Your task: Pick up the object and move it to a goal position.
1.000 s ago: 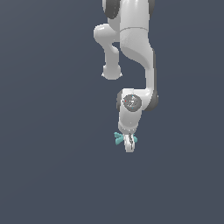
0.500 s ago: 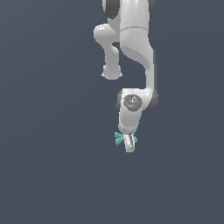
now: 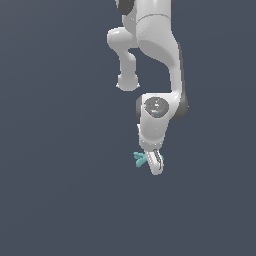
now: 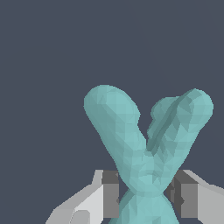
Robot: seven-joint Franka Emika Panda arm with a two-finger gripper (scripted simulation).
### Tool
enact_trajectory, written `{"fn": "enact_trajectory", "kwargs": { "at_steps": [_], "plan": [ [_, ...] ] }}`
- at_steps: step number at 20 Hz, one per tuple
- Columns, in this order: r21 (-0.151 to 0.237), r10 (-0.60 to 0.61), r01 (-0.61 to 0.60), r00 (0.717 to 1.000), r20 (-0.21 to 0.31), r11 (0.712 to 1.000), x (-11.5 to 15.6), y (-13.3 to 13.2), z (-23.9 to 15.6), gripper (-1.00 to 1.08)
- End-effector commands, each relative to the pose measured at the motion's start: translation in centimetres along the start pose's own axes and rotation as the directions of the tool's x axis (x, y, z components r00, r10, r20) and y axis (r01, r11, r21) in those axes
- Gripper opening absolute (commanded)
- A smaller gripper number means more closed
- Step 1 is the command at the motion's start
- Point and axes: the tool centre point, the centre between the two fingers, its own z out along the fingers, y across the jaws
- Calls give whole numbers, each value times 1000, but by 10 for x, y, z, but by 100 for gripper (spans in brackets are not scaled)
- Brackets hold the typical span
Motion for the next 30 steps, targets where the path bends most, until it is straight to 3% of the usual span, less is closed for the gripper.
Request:
{"fn": "enact_trajectory", "kwargs": {
  "at_steps": [1, 6, 11, 16, 22, 30],
  "plan": [
    [30, -49, 49, 999, 8, 998, -5, -13, -24, -100],
    [104, -176, 173, 984, 23, 979, -19, -42, -87, -100],
    [188, -317, 306, 948, 30, 933, -38, -66, -160, -100],
    [268, -446, 424, 894, 27, 865, -57, -81, -232, -100],
    [355, -581, 540, 814, 12, 763, -79, -88, -314, -100],
    [428, -689, 626, 725, -11, 652, -96, -85, -389, -100]
  ]
}}
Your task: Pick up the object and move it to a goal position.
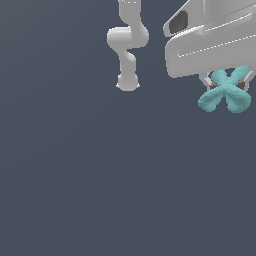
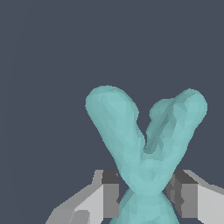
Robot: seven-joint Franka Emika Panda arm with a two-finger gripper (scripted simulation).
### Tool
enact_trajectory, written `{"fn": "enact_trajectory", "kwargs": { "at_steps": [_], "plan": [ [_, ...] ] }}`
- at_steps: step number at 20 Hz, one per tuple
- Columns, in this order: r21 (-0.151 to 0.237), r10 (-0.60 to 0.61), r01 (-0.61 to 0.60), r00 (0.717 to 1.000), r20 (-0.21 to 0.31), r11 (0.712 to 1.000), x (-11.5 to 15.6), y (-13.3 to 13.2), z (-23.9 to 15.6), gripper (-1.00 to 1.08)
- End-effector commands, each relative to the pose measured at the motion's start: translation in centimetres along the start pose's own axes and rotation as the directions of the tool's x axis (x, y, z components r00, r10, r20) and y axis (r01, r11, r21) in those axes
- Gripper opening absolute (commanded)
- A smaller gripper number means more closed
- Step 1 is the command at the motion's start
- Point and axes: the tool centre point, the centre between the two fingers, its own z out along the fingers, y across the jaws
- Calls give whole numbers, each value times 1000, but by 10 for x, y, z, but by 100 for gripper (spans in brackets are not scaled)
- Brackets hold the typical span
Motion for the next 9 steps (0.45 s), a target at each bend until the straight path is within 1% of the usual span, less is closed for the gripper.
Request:
{"fn": "enact_trajectory", "kwargs": {
  "at_steps": [1, 5, 9],
  "plan": [
    [19, -34, 34, 999, 9, 999, -4, -9, -15, -100],
    [37, -64, 63, 998, 17, 997, -7, -16, -30, -100],
    [42, -72, 71, 997, 19, 997, -7, -19, -35, -100]
  ]
}}
